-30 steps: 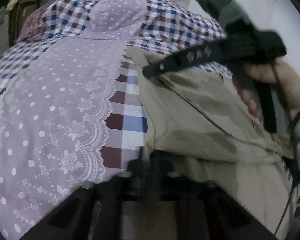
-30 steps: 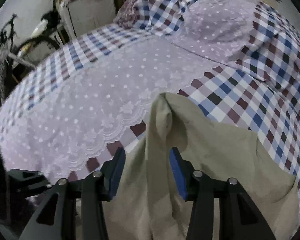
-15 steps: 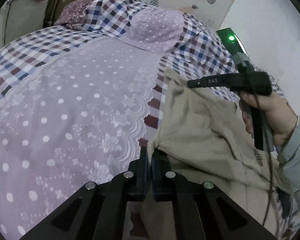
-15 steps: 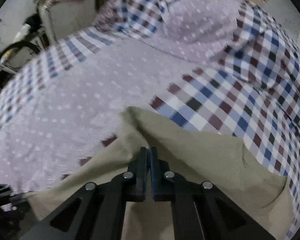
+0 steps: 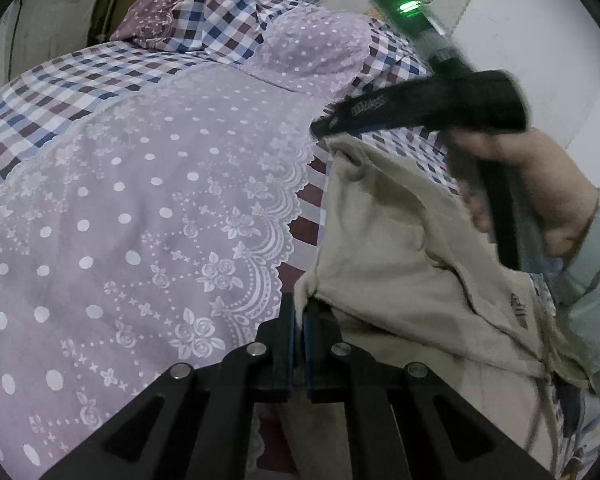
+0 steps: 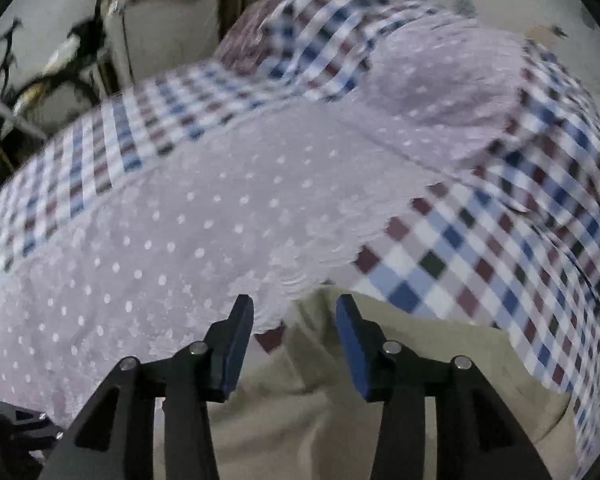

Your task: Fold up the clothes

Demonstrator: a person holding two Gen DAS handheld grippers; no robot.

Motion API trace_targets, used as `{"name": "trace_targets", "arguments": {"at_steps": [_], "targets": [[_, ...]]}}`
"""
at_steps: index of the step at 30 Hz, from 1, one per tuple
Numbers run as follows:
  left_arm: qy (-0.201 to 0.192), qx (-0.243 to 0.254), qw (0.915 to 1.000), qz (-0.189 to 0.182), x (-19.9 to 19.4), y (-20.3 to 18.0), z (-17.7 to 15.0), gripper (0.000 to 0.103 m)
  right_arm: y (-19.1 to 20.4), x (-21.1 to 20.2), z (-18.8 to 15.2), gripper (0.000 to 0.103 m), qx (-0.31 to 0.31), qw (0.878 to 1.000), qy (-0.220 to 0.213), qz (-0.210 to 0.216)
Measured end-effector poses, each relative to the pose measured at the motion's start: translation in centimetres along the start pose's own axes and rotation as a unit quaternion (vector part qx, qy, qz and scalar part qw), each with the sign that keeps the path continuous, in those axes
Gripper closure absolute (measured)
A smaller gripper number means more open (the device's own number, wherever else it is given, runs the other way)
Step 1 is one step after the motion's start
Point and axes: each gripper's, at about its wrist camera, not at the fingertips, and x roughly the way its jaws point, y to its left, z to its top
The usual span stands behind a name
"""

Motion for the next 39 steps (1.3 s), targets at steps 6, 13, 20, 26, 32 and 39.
{"name": "trace_targets", "arguments": {"at_steps": [6, 13, 20, 26, 32, 39], "targets": [[-0.018, 0.003, 0.9998, -0.003, -0.9, 0.0, 0.0, 0.101, -1.0, 1.6, 1.0, 0.099, 0.028, 0.999, 0.003, -0.039], [-0.007, -0.011, 0.9999, 0.01, -0.7, 0.7, 0.1, 0.101, -2.3, 3.0, 3.0, 0.099, 0.053, 0.999, 0.006, -0.012], [0.006, -0.018, 0.9997, 0.017, -0.3, 1.0, 0.0, 0.099, -2.2, 1.7, 3.7, 0.086, 0.064, 0.996, -0.035, -0.048], [-0.011, -0.037, 0.9991, 0.016, -1.6, 1.7, 0.4, 0.07, -6.7, -10.9, 0.0, 0.052, 0.123, 0.975, -0.177, -0.047], [-0.035, -0.033, 0.998, 0.042, -2.7, 2.2, 1.3, 0.056, -10.9, -21.3, -9.2, 0.037, 0.128, 0.971, -0.199, -0.033], [-0.076, -0.096, 0.9925, 0.003, -4.6, 3.9, 2.1, 0.051, -10.7, -22.8, -22.0, 0.034, 0.125, 0.986, -0.105, -0.036]]}}
